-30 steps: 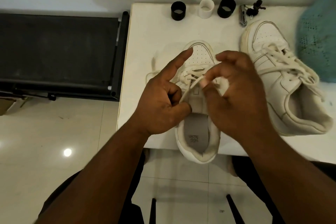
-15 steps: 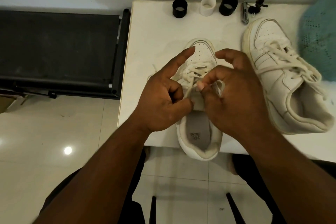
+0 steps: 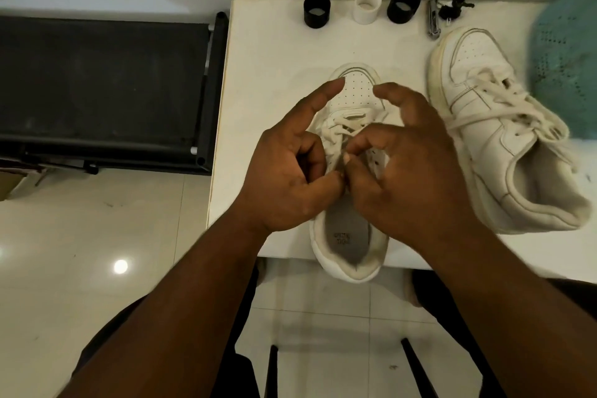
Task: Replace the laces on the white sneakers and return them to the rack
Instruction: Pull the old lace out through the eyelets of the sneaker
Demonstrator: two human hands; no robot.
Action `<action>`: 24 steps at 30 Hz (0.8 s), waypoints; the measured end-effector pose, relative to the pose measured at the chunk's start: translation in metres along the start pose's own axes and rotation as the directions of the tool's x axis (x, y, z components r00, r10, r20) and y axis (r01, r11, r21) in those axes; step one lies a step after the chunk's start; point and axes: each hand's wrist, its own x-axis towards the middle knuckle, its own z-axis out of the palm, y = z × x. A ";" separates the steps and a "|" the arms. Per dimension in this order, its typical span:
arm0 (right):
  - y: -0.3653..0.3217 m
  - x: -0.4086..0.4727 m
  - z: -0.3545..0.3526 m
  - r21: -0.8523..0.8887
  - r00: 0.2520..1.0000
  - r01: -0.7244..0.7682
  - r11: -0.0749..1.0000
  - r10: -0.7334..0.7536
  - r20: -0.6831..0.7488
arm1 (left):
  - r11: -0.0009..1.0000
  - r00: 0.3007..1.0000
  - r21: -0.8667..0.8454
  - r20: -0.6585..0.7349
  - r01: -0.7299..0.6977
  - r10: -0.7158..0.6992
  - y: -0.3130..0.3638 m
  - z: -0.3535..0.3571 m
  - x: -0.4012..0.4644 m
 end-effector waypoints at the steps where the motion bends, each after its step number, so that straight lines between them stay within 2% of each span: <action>1: 0.001 0.000 0.001 -0.028 0.999 0.007 1.000 -0.006 0.037 | 1.000 1.000 0.009 -0.002 -0.009 0.009 0.001 0.000 0.000; 3: 0.004 0.001 0.002 -0.033 0.996 0.015 0.999 -0.012 0.089 | 1.000 1.000 0.010 -0.006 -0.020 0.020 0.001 0.001 0.000; 5: 0.008 0.001 0.004 -0.011 0.998 0.032 0.999 -0.031 0.059 | 1.000 1.000 0.012 -0.020 -0.014 0.015 0.001 0.003 0.001; 7: 0.009 0.000 0.006 0.033 0.998 0.061 0.998 -0.060 -0.029 | 1.000 0.999 0.016 -0.032 -0.007 0.008 0.001 0.003 0.001; 10: 0.012 0.004 0.000 0.146 0.977 0.041 0.988 -0.010 -0.211 | 1.000 0.999 0.023 -0.044 -0.001 0.002 0.002 0.002 0.002; 15: 0.028 0.014 -0.012 0.178 0.886 -0.006 0.984 0.088 -0.455 | 1.000 0.999 0.015 -0.046 -0.013 0.014 0.001 0.002 0.001; 18: 0.035 0.016 -0.016 0.125 0.829 -0.014 0.992 0.082 -0.554 | 1.000 0.999 0.013 -0.047 -0.019 0.019 -0.001 0.002 0.002; 21: 0.039 0.019 -0.019 0.097 0.874 -0.009 0.995 0.055 -0.482 | 1.000 0.999 0.003 -0.040 -0.024 0.024 -0.001 0.003 0.004; 24: 0.026 0.013 -0.010 0.105 0.969 0.067 0.992 -0.040 -0.243 | 0.999 0.999 -0.014 -0.036 -0.037 0.036 0.000 0.004 0.006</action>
